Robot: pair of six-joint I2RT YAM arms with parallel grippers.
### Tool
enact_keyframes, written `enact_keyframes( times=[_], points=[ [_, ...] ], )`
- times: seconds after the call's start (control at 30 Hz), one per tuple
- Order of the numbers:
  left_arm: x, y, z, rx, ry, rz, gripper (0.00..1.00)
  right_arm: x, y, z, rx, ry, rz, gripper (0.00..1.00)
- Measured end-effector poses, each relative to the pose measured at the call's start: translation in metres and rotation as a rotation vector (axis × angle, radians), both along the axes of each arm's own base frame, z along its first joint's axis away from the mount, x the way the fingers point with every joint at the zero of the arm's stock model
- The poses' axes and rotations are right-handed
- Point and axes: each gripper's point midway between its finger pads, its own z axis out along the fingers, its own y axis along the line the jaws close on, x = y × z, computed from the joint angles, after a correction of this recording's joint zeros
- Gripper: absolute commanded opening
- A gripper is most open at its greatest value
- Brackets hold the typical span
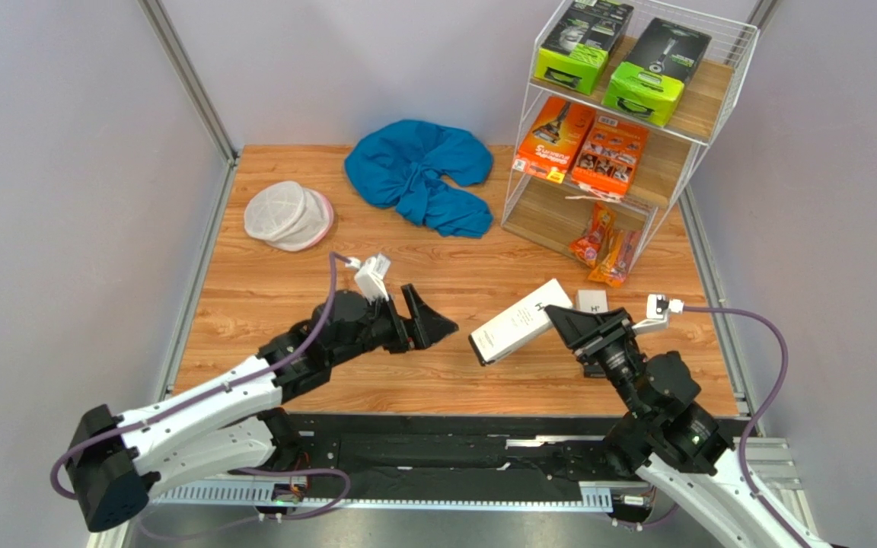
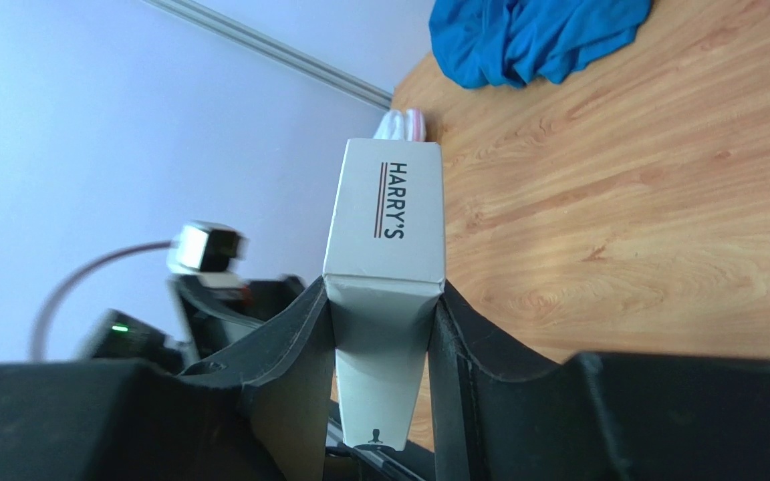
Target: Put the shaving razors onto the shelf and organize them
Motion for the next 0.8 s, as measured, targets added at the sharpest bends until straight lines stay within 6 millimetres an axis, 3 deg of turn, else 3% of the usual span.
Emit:
enact_keyframes(
  times=[0.1, 0.17, 0.23, 0.37, 0.5, 0.8],
  points=[
    [-0.013, -0.009, -0.04, -0.116, 0.118, -0.034, 0.99, -0.003, -0.009, 0.009, 0.023, -0.038, -0.022, 0.16],
    [-0.022, -0.015, -0.055, -0.149, 0.191, -0.068, 0.99, -0.004, -0.012, 0.013, 0.029, -0.05, -0.032, 0.16],
    [-0.025, -0.025, -0.047, -0.208, 0.21, -0.102, 0.99, -0.004, -0.013, 0.015, 0.027, -0.057, -0.036, 0.16],
    [-0.026, -0.039, -0.003, -0.373, 0.148, -0.171, 0.99, -0.004, -0.014, 0.015, 0.019, -0.059, -0.038, 0.15],
    [-0.029, -0.047, 0.02, -0.452, 0.116, -0.218, 0.99, -0.004, -0.014, 0.016, 0.016, -0.06, -0.04, 0.15],
    [-0.036, -0.07, 0.008, -0.478, 0.172, -0.266, 0.95, -0.005, -0.013, 0.021, 0.022, -0.066, -0.033, 0.15]
  ],
)
